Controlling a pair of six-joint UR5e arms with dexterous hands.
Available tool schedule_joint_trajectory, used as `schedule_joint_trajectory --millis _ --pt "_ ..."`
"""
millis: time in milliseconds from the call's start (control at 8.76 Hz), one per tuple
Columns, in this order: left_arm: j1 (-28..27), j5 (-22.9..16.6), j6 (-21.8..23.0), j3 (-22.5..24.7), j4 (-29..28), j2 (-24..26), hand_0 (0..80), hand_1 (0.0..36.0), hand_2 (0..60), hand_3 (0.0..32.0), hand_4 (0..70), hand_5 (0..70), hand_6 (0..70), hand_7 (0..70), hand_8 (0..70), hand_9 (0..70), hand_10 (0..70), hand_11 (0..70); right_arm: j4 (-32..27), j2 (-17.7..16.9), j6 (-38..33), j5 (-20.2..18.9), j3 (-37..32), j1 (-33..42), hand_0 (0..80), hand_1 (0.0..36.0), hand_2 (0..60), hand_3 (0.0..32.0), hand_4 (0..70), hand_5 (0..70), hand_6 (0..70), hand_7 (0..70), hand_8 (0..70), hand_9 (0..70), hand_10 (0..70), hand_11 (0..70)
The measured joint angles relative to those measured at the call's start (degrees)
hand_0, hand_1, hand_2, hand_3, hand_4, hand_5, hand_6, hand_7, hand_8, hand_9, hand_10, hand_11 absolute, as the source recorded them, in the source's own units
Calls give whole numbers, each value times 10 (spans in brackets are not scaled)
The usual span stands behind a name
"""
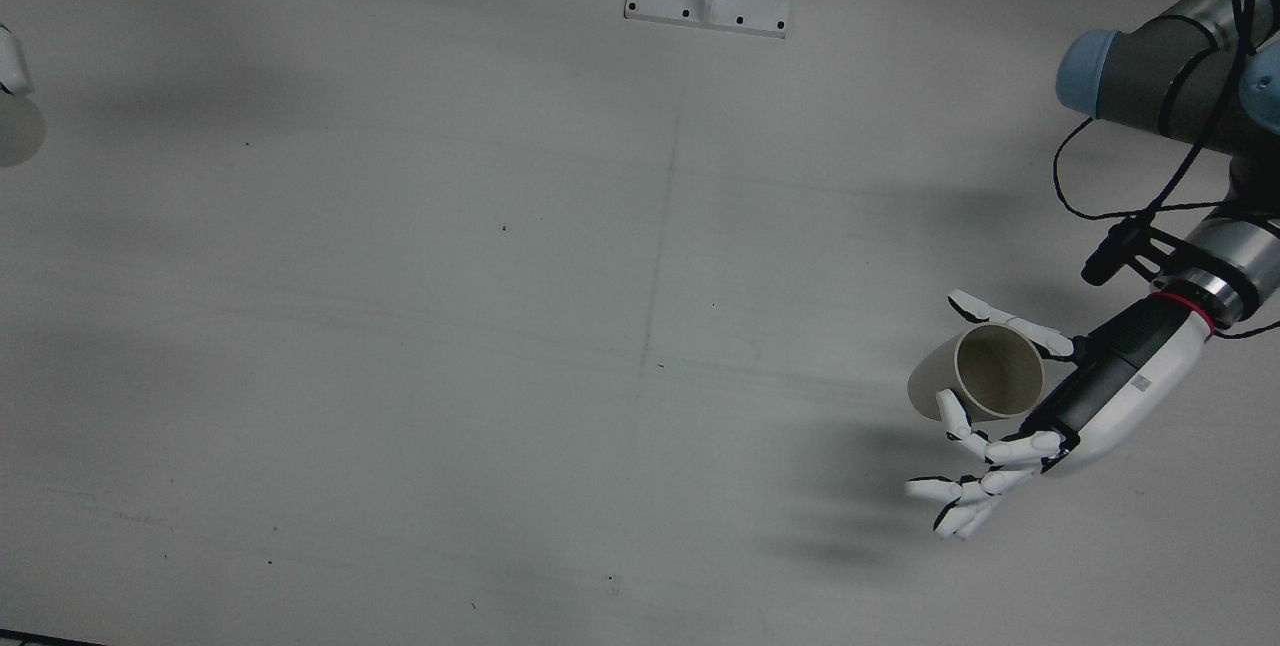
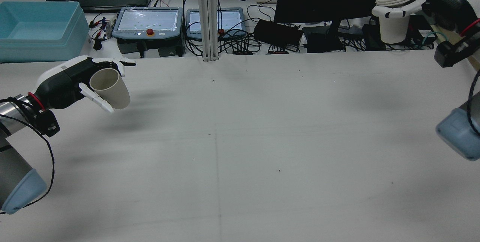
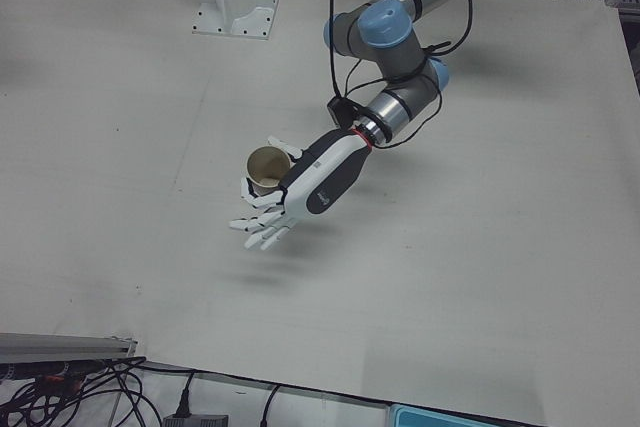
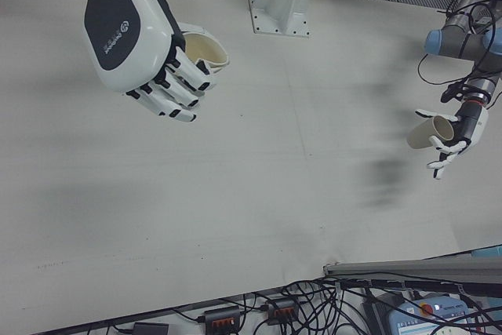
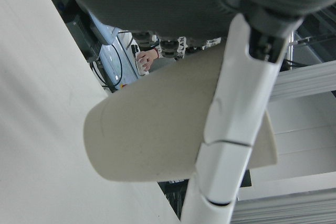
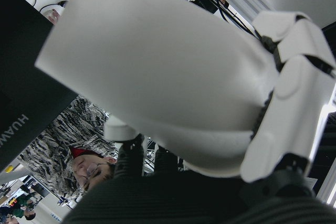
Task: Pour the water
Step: 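Lift the cup with the right hand and carry it toward the left hand, then tilt the right hand's cup over the cup held by the left hand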
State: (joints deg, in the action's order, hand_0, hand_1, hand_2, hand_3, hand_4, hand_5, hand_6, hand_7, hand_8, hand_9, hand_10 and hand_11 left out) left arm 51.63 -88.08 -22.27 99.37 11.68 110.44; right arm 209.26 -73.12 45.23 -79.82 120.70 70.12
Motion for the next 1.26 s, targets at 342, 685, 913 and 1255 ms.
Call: schedule_joint_trajectory --millis 342,685,913,1255 --pt "-54 0 -42 -20 32 66 800 245 0 0 629 700 135 236 77 60 13 40 69 104 37 2 -28 -14 800 360 600 0 697 700 700 700 417 556 606 700" --pt "-95 4 -66 -65 52 130 800 253 0 0 632 700 136 236 78 62 13 42 107 176 84 33 -58 -89 800 360 600 0 683 700 700 700 412 548 650 700" --pt "-101 6 -70 -95 54 165 800 259 0 0 644 700 140 242 79 61 10 37 121 215 121 66 -87 -158 800 360 600 0 658 700 700 700 404 538 654 700" --pt "-102 7 -71 -106 64 198 800 262 0 0 630 700 135 235 79 60 7 32 123 247 178 132 -132 -258 800 360 600 0 585 700 674 700 394 529 671 700"
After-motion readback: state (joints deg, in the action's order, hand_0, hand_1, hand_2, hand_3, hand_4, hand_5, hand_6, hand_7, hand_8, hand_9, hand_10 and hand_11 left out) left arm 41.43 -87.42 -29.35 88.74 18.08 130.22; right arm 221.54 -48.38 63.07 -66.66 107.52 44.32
